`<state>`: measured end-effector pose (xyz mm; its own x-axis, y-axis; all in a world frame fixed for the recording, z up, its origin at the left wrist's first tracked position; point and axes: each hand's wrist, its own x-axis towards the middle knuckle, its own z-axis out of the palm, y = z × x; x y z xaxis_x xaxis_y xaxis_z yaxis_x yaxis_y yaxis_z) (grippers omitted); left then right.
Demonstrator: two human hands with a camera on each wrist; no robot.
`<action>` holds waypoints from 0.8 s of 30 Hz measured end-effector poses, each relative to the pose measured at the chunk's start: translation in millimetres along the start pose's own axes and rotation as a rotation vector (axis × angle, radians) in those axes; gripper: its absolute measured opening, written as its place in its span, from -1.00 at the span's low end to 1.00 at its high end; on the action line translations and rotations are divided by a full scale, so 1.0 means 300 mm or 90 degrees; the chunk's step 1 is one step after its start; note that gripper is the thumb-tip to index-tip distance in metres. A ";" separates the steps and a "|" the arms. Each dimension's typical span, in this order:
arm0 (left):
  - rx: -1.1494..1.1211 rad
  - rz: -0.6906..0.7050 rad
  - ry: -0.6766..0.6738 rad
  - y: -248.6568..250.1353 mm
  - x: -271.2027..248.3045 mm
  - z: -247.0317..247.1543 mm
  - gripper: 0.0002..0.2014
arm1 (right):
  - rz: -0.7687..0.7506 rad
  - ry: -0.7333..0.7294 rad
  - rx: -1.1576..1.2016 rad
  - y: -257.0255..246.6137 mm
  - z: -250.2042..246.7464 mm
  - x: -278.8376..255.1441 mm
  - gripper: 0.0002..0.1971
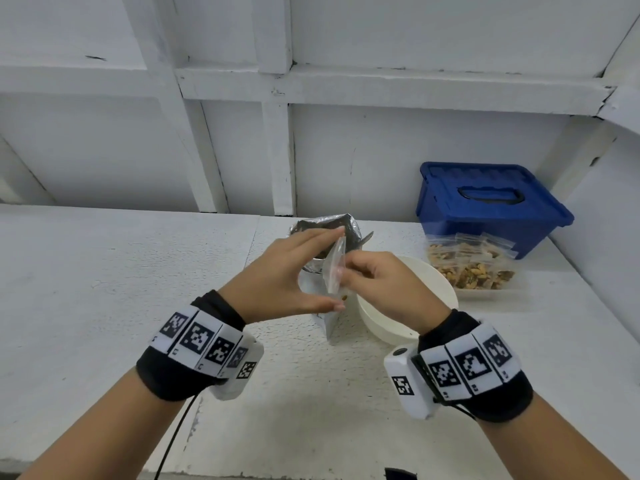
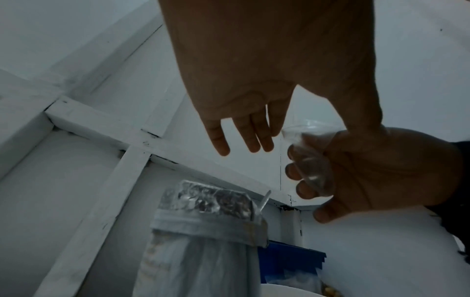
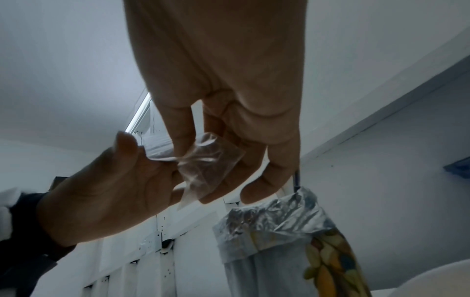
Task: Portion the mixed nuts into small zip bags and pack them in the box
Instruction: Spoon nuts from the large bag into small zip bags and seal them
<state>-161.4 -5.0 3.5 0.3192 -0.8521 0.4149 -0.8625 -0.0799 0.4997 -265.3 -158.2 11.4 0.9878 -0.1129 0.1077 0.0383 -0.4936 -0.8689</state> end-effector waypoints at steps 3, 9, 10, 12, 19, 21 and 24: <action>-0.010 0.000 0.002 0.005 -0.004 -0.007 -0.26 | 0.000 -0.031 0.014 0.002 0.008 0.004 -0.85; -0.069 -0.030 0.052 0.017 -0.010 -0.015 -0.45 | 0.013 -0.030 -0.017 0.008 -0.016 0.003 -0.84; -0.078 -0.040 0.064 0.014 -0.010 -0.017 -0.47 | 0.017 -0.003 -0.031 0.008 -0.019 0.005 -0.82; -0.084 -0.056 0.084 0.010 -0.009 -0.018 -0.51 | 0.002 0.067 -0.062 0.010 -0.020 0.010 -0.80; -0.013 -0.052 0.101 0.018 0.006 -0.019 -0.44 | -0.064 0.088 0.004 -0.038 -0.013 0.009 -0.95; 0.016 -0.038 0.094 0.020 0.009 -0.011 -0.39 | -0.015 0.024 0.051 -0.038 -0.004 0.019 -0.96; -0.003 -0.037 0.093 0.019 0.011 -0.003 -0.39 | 0.025 0.017 0.158 -0.028 0.007 0.032 -0.88</action>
<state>-164.8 -7.7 8.4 0.4220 -0.7617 0.4916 -0.8393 -0.1233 0.5294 -255.8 -153.3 18.6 0.9850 -0.1520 0.0813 0.0391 -0.2624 -0.9642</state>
